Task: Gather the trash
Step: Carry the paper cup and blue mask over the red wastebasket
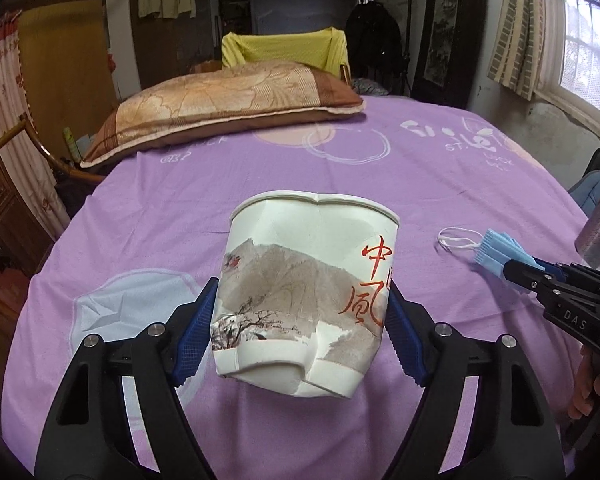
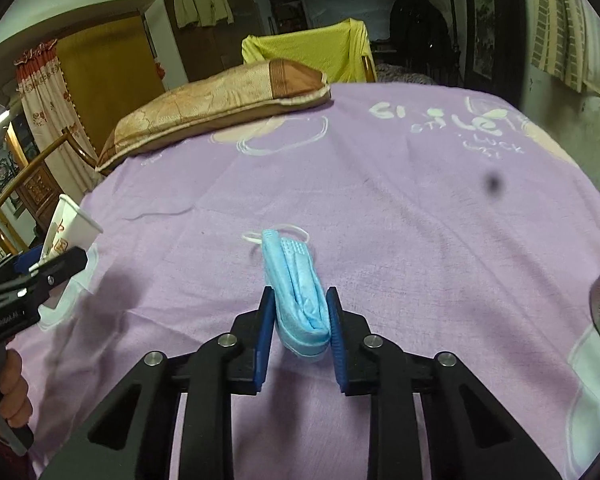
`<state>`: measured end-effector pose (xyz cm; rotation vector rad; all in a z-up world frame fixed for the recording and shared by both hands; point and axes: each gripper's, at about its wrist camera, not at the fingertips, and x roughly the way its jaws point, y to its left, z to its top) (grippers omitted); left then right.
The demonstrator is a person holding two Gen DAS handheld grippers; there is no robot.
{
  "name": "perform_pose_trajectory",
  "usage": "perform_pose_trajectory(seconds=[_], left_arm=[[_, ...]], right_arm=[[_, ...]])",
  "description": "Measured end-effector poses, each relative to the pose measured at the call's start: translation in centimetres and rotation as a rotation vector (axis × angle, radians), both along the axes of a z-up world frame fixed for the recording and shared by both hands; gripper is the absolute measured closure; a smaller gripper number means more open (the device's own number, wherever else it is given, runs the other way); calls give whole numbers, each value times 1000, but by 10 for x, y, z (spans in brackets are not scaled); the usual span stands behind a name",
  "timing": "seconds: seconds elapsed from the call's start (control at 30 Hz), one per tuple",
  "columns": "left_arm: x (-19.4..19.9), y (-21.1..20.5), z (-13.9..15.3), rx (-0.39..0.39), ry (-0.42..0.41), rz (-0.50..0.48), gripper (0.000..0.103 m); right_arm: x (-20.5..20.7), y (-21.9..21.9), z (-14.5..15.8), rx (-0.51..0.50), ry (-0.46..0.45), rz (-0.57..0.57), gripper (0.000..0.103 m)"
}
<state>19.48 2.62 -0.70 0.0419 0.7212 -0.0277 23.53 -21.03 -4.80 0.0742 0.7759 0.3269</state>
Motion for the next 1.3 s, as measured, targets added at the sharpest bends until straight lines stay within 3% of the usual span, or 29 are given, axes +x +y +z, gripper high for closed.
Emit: perform_pose_trajectory(seconds=[0.43,0.83,1.13,1.3], left_arm=[[-88,-49,30,-34,-120,-128,28],[-174,-105,58,-78,-218,-288,28],[-248,-168,63,-99,-264,-493,28],[-280,-212,53,-102,-233,-637,28]], right_arm=[[-127,-38,55,83,-177,-56,78],[-270,-98,100,62,-354,-173,78],[-390,-159,102,2,-444,-342,78],[-452,-202,87,-37,-440,-464,78]])
